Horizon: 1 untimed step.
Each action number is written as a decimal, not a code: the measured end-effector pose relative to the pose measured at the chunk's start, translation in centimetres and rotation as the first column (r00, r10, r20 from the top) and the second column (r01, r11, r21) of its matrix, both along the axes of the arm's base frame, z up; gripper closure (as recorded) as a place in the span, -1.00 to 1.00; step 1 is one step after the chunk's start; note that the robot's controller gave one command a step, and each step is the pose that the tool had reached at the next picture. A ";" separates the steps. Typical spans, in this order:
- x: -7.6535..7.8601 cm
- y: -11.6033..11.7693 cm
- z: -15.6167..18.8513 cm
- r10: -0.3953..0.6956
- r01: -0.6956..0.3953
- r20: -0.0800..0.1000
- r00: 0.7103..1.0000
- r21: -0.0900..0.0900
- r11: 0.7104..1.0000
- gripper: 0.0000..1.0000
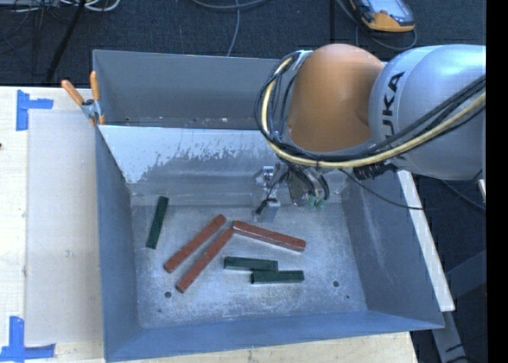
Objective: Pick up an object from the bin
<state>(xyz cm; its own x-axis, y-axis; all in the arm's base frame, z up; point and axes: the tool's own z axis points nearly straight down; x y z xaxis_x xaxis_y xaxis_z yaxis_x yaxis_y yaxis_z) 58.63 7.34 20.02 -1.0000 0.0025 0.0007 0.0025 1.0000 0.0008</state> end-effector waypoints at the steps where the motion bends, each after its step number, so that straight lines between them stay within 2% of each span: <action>1: -2.2 -1.9 -0.5 0.802 -0.802 0.000 0.598 0.001 0.598 1.00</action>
Offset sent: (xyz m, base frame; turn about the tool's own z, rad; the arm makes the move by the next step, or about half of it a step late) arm -0.0215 -0.0197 -0.0046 -0.9308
